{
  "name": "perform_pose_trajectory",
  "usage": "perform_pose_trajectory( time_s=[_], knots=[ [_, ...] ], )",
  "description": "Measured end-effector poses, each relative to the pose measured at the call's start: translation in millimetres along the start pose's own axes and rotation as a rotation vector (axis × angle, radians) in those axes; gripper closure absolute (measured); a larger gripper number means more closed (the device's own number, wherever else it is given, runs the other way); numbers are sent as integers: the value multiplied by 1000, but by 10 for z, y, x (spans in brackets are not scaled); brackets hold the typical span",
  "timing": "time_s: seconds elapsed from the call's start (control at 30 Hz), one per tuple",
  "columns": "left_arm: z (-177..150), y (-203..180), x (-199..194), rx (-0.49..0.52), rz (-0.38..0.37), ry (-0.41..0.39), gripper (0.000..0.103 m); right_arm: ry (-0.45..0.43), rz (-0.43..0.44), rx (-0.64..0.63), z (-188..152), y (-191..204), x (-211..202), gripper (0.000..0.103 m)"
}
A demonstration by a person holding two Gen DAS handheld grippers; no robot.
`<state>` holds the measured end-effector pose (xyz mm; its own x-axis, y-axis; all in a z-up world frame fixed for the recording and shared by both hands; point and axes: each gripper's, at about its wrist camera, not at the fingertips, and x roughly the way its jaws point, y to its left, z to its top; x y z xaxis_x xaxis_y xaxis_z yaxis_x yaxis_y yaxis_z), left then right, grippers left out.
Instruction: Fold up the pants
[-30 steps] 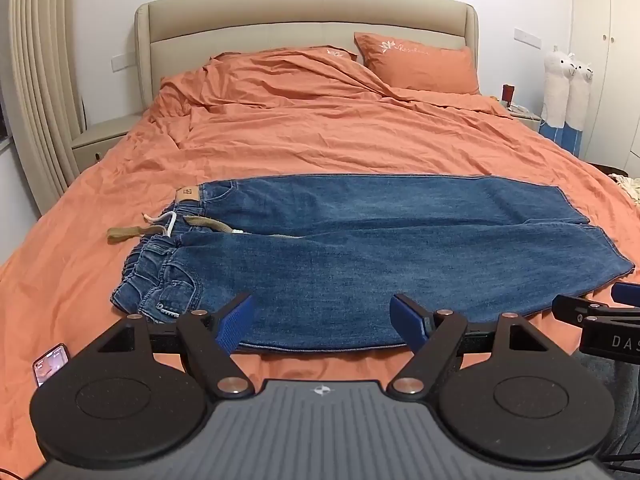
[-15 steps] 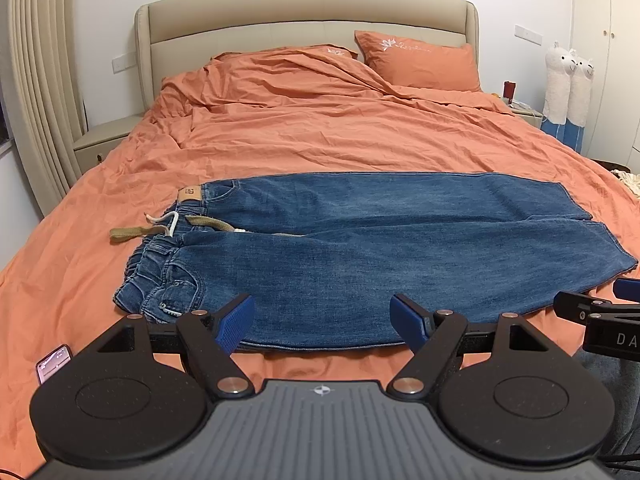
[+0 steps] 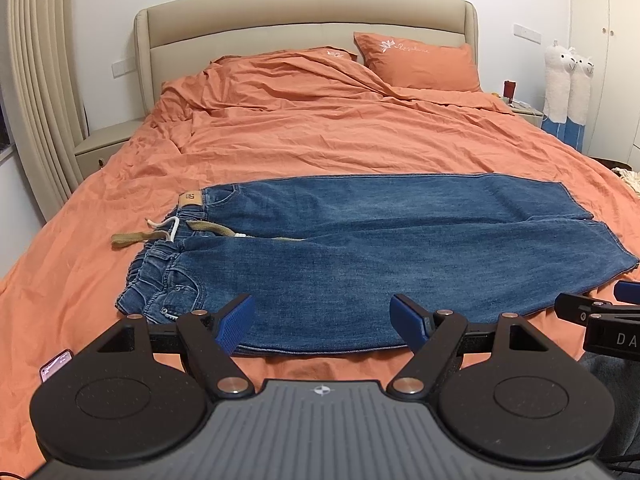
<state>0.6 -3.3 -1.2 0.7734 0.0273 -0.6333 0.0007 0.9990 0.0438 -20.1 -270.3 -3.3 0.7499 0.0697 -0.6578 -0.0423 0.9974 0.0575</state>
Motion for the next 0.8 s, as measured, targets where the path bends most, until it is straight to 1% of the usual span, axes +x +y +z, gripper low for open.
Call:
perform_pose_trajectory(
  time_s=[0.4, 0.8],
  knots=[
    [22, -2, 6, 0, -5, 4, 13, 7, -21, 27, -5, -80, 30, 21],
    [35, -25, 28, -3, -7, 7, 13, 6, -22, 52, -11, -113, 42, 21]
  ],
)
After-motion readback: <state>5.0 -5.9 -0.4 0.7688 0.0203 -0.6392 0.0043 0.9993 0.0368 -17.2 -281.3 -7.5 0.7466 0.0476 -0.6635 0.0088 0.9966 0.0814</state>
